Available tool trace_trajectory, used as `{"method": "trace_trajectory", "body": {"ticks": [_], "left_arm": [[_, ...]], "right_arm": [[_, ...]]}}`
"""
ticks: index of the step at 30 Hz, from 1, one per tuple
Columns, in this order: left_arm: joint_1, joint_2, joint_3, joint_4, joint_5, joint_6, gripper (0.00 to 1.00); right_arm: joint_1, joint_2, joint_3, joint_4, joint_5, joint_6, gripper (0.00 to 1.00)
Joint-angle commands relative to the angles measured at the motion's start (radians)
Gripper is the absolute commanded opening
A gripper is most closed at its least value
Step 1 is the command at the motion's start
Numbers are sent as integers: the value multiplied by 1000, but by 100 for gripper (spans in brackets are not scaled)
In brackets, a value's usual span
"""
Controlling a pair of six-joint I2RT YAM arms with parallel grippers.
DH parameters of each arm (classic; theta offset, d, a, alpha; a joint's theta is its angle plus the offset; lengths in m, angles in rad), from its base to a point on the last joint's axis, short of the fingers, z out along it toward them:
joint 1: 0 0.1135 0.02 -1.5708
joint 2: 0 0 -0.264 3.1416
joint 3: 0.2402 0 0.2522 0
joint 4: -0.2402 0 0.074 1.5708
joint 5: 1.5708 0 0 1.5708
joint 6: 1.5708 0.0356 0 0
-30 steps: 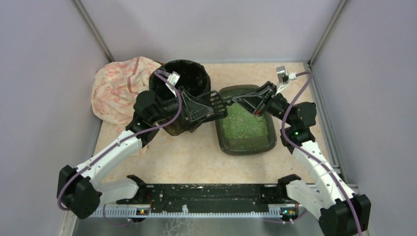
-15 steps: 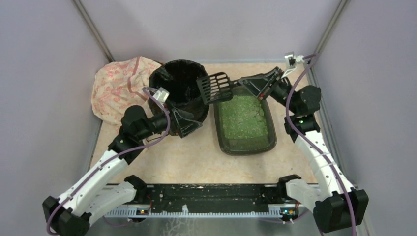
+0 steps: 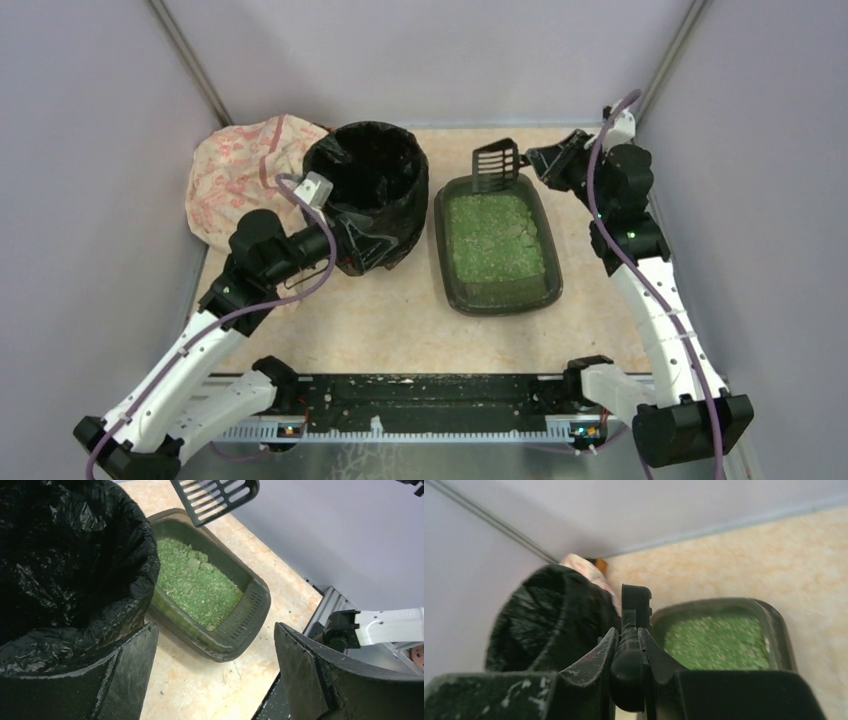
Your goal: Clean the litter box
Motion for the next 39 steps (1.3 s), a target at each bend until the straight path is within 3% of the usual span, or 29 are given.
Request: {"method": "trace_trajectory", "body": {"ticks": [1, 6, 13, 16, 19, 23, 32, 39], "left_arm": [[-2, 67, 85, -99, -35, 66, 90], [-2, 122, 165, -87, -31, 85, 90], [-1, 363, 441, -147, -107, 116, 90], [3, 411, 436, -127, -181, 132, 91], [17, 392, 310, 19, -276, 153, 93], [124, 351, 187, 104, -226, 91, 94], [172, 430, 216, 52, -183, 122, 93], [173, 461, 197, 61, 92, 91, 89]], "right_arm": [[-4, 33, -18, -118, 136, -104, 0], [1, 89, -42, -135, 164, -162, 0], [12, 222, 66, -248, 219, -252, 0], [13, 273, 84, -277, 207, -279, 0], [13, 297, 51, -260, 195, -294, 0], [14, 329, -9, -213, 148, -310, 0], [3, 418, -84, -127, -98, -254, 0], [2, 415, -131, -37, -137, -208, 0]]}}
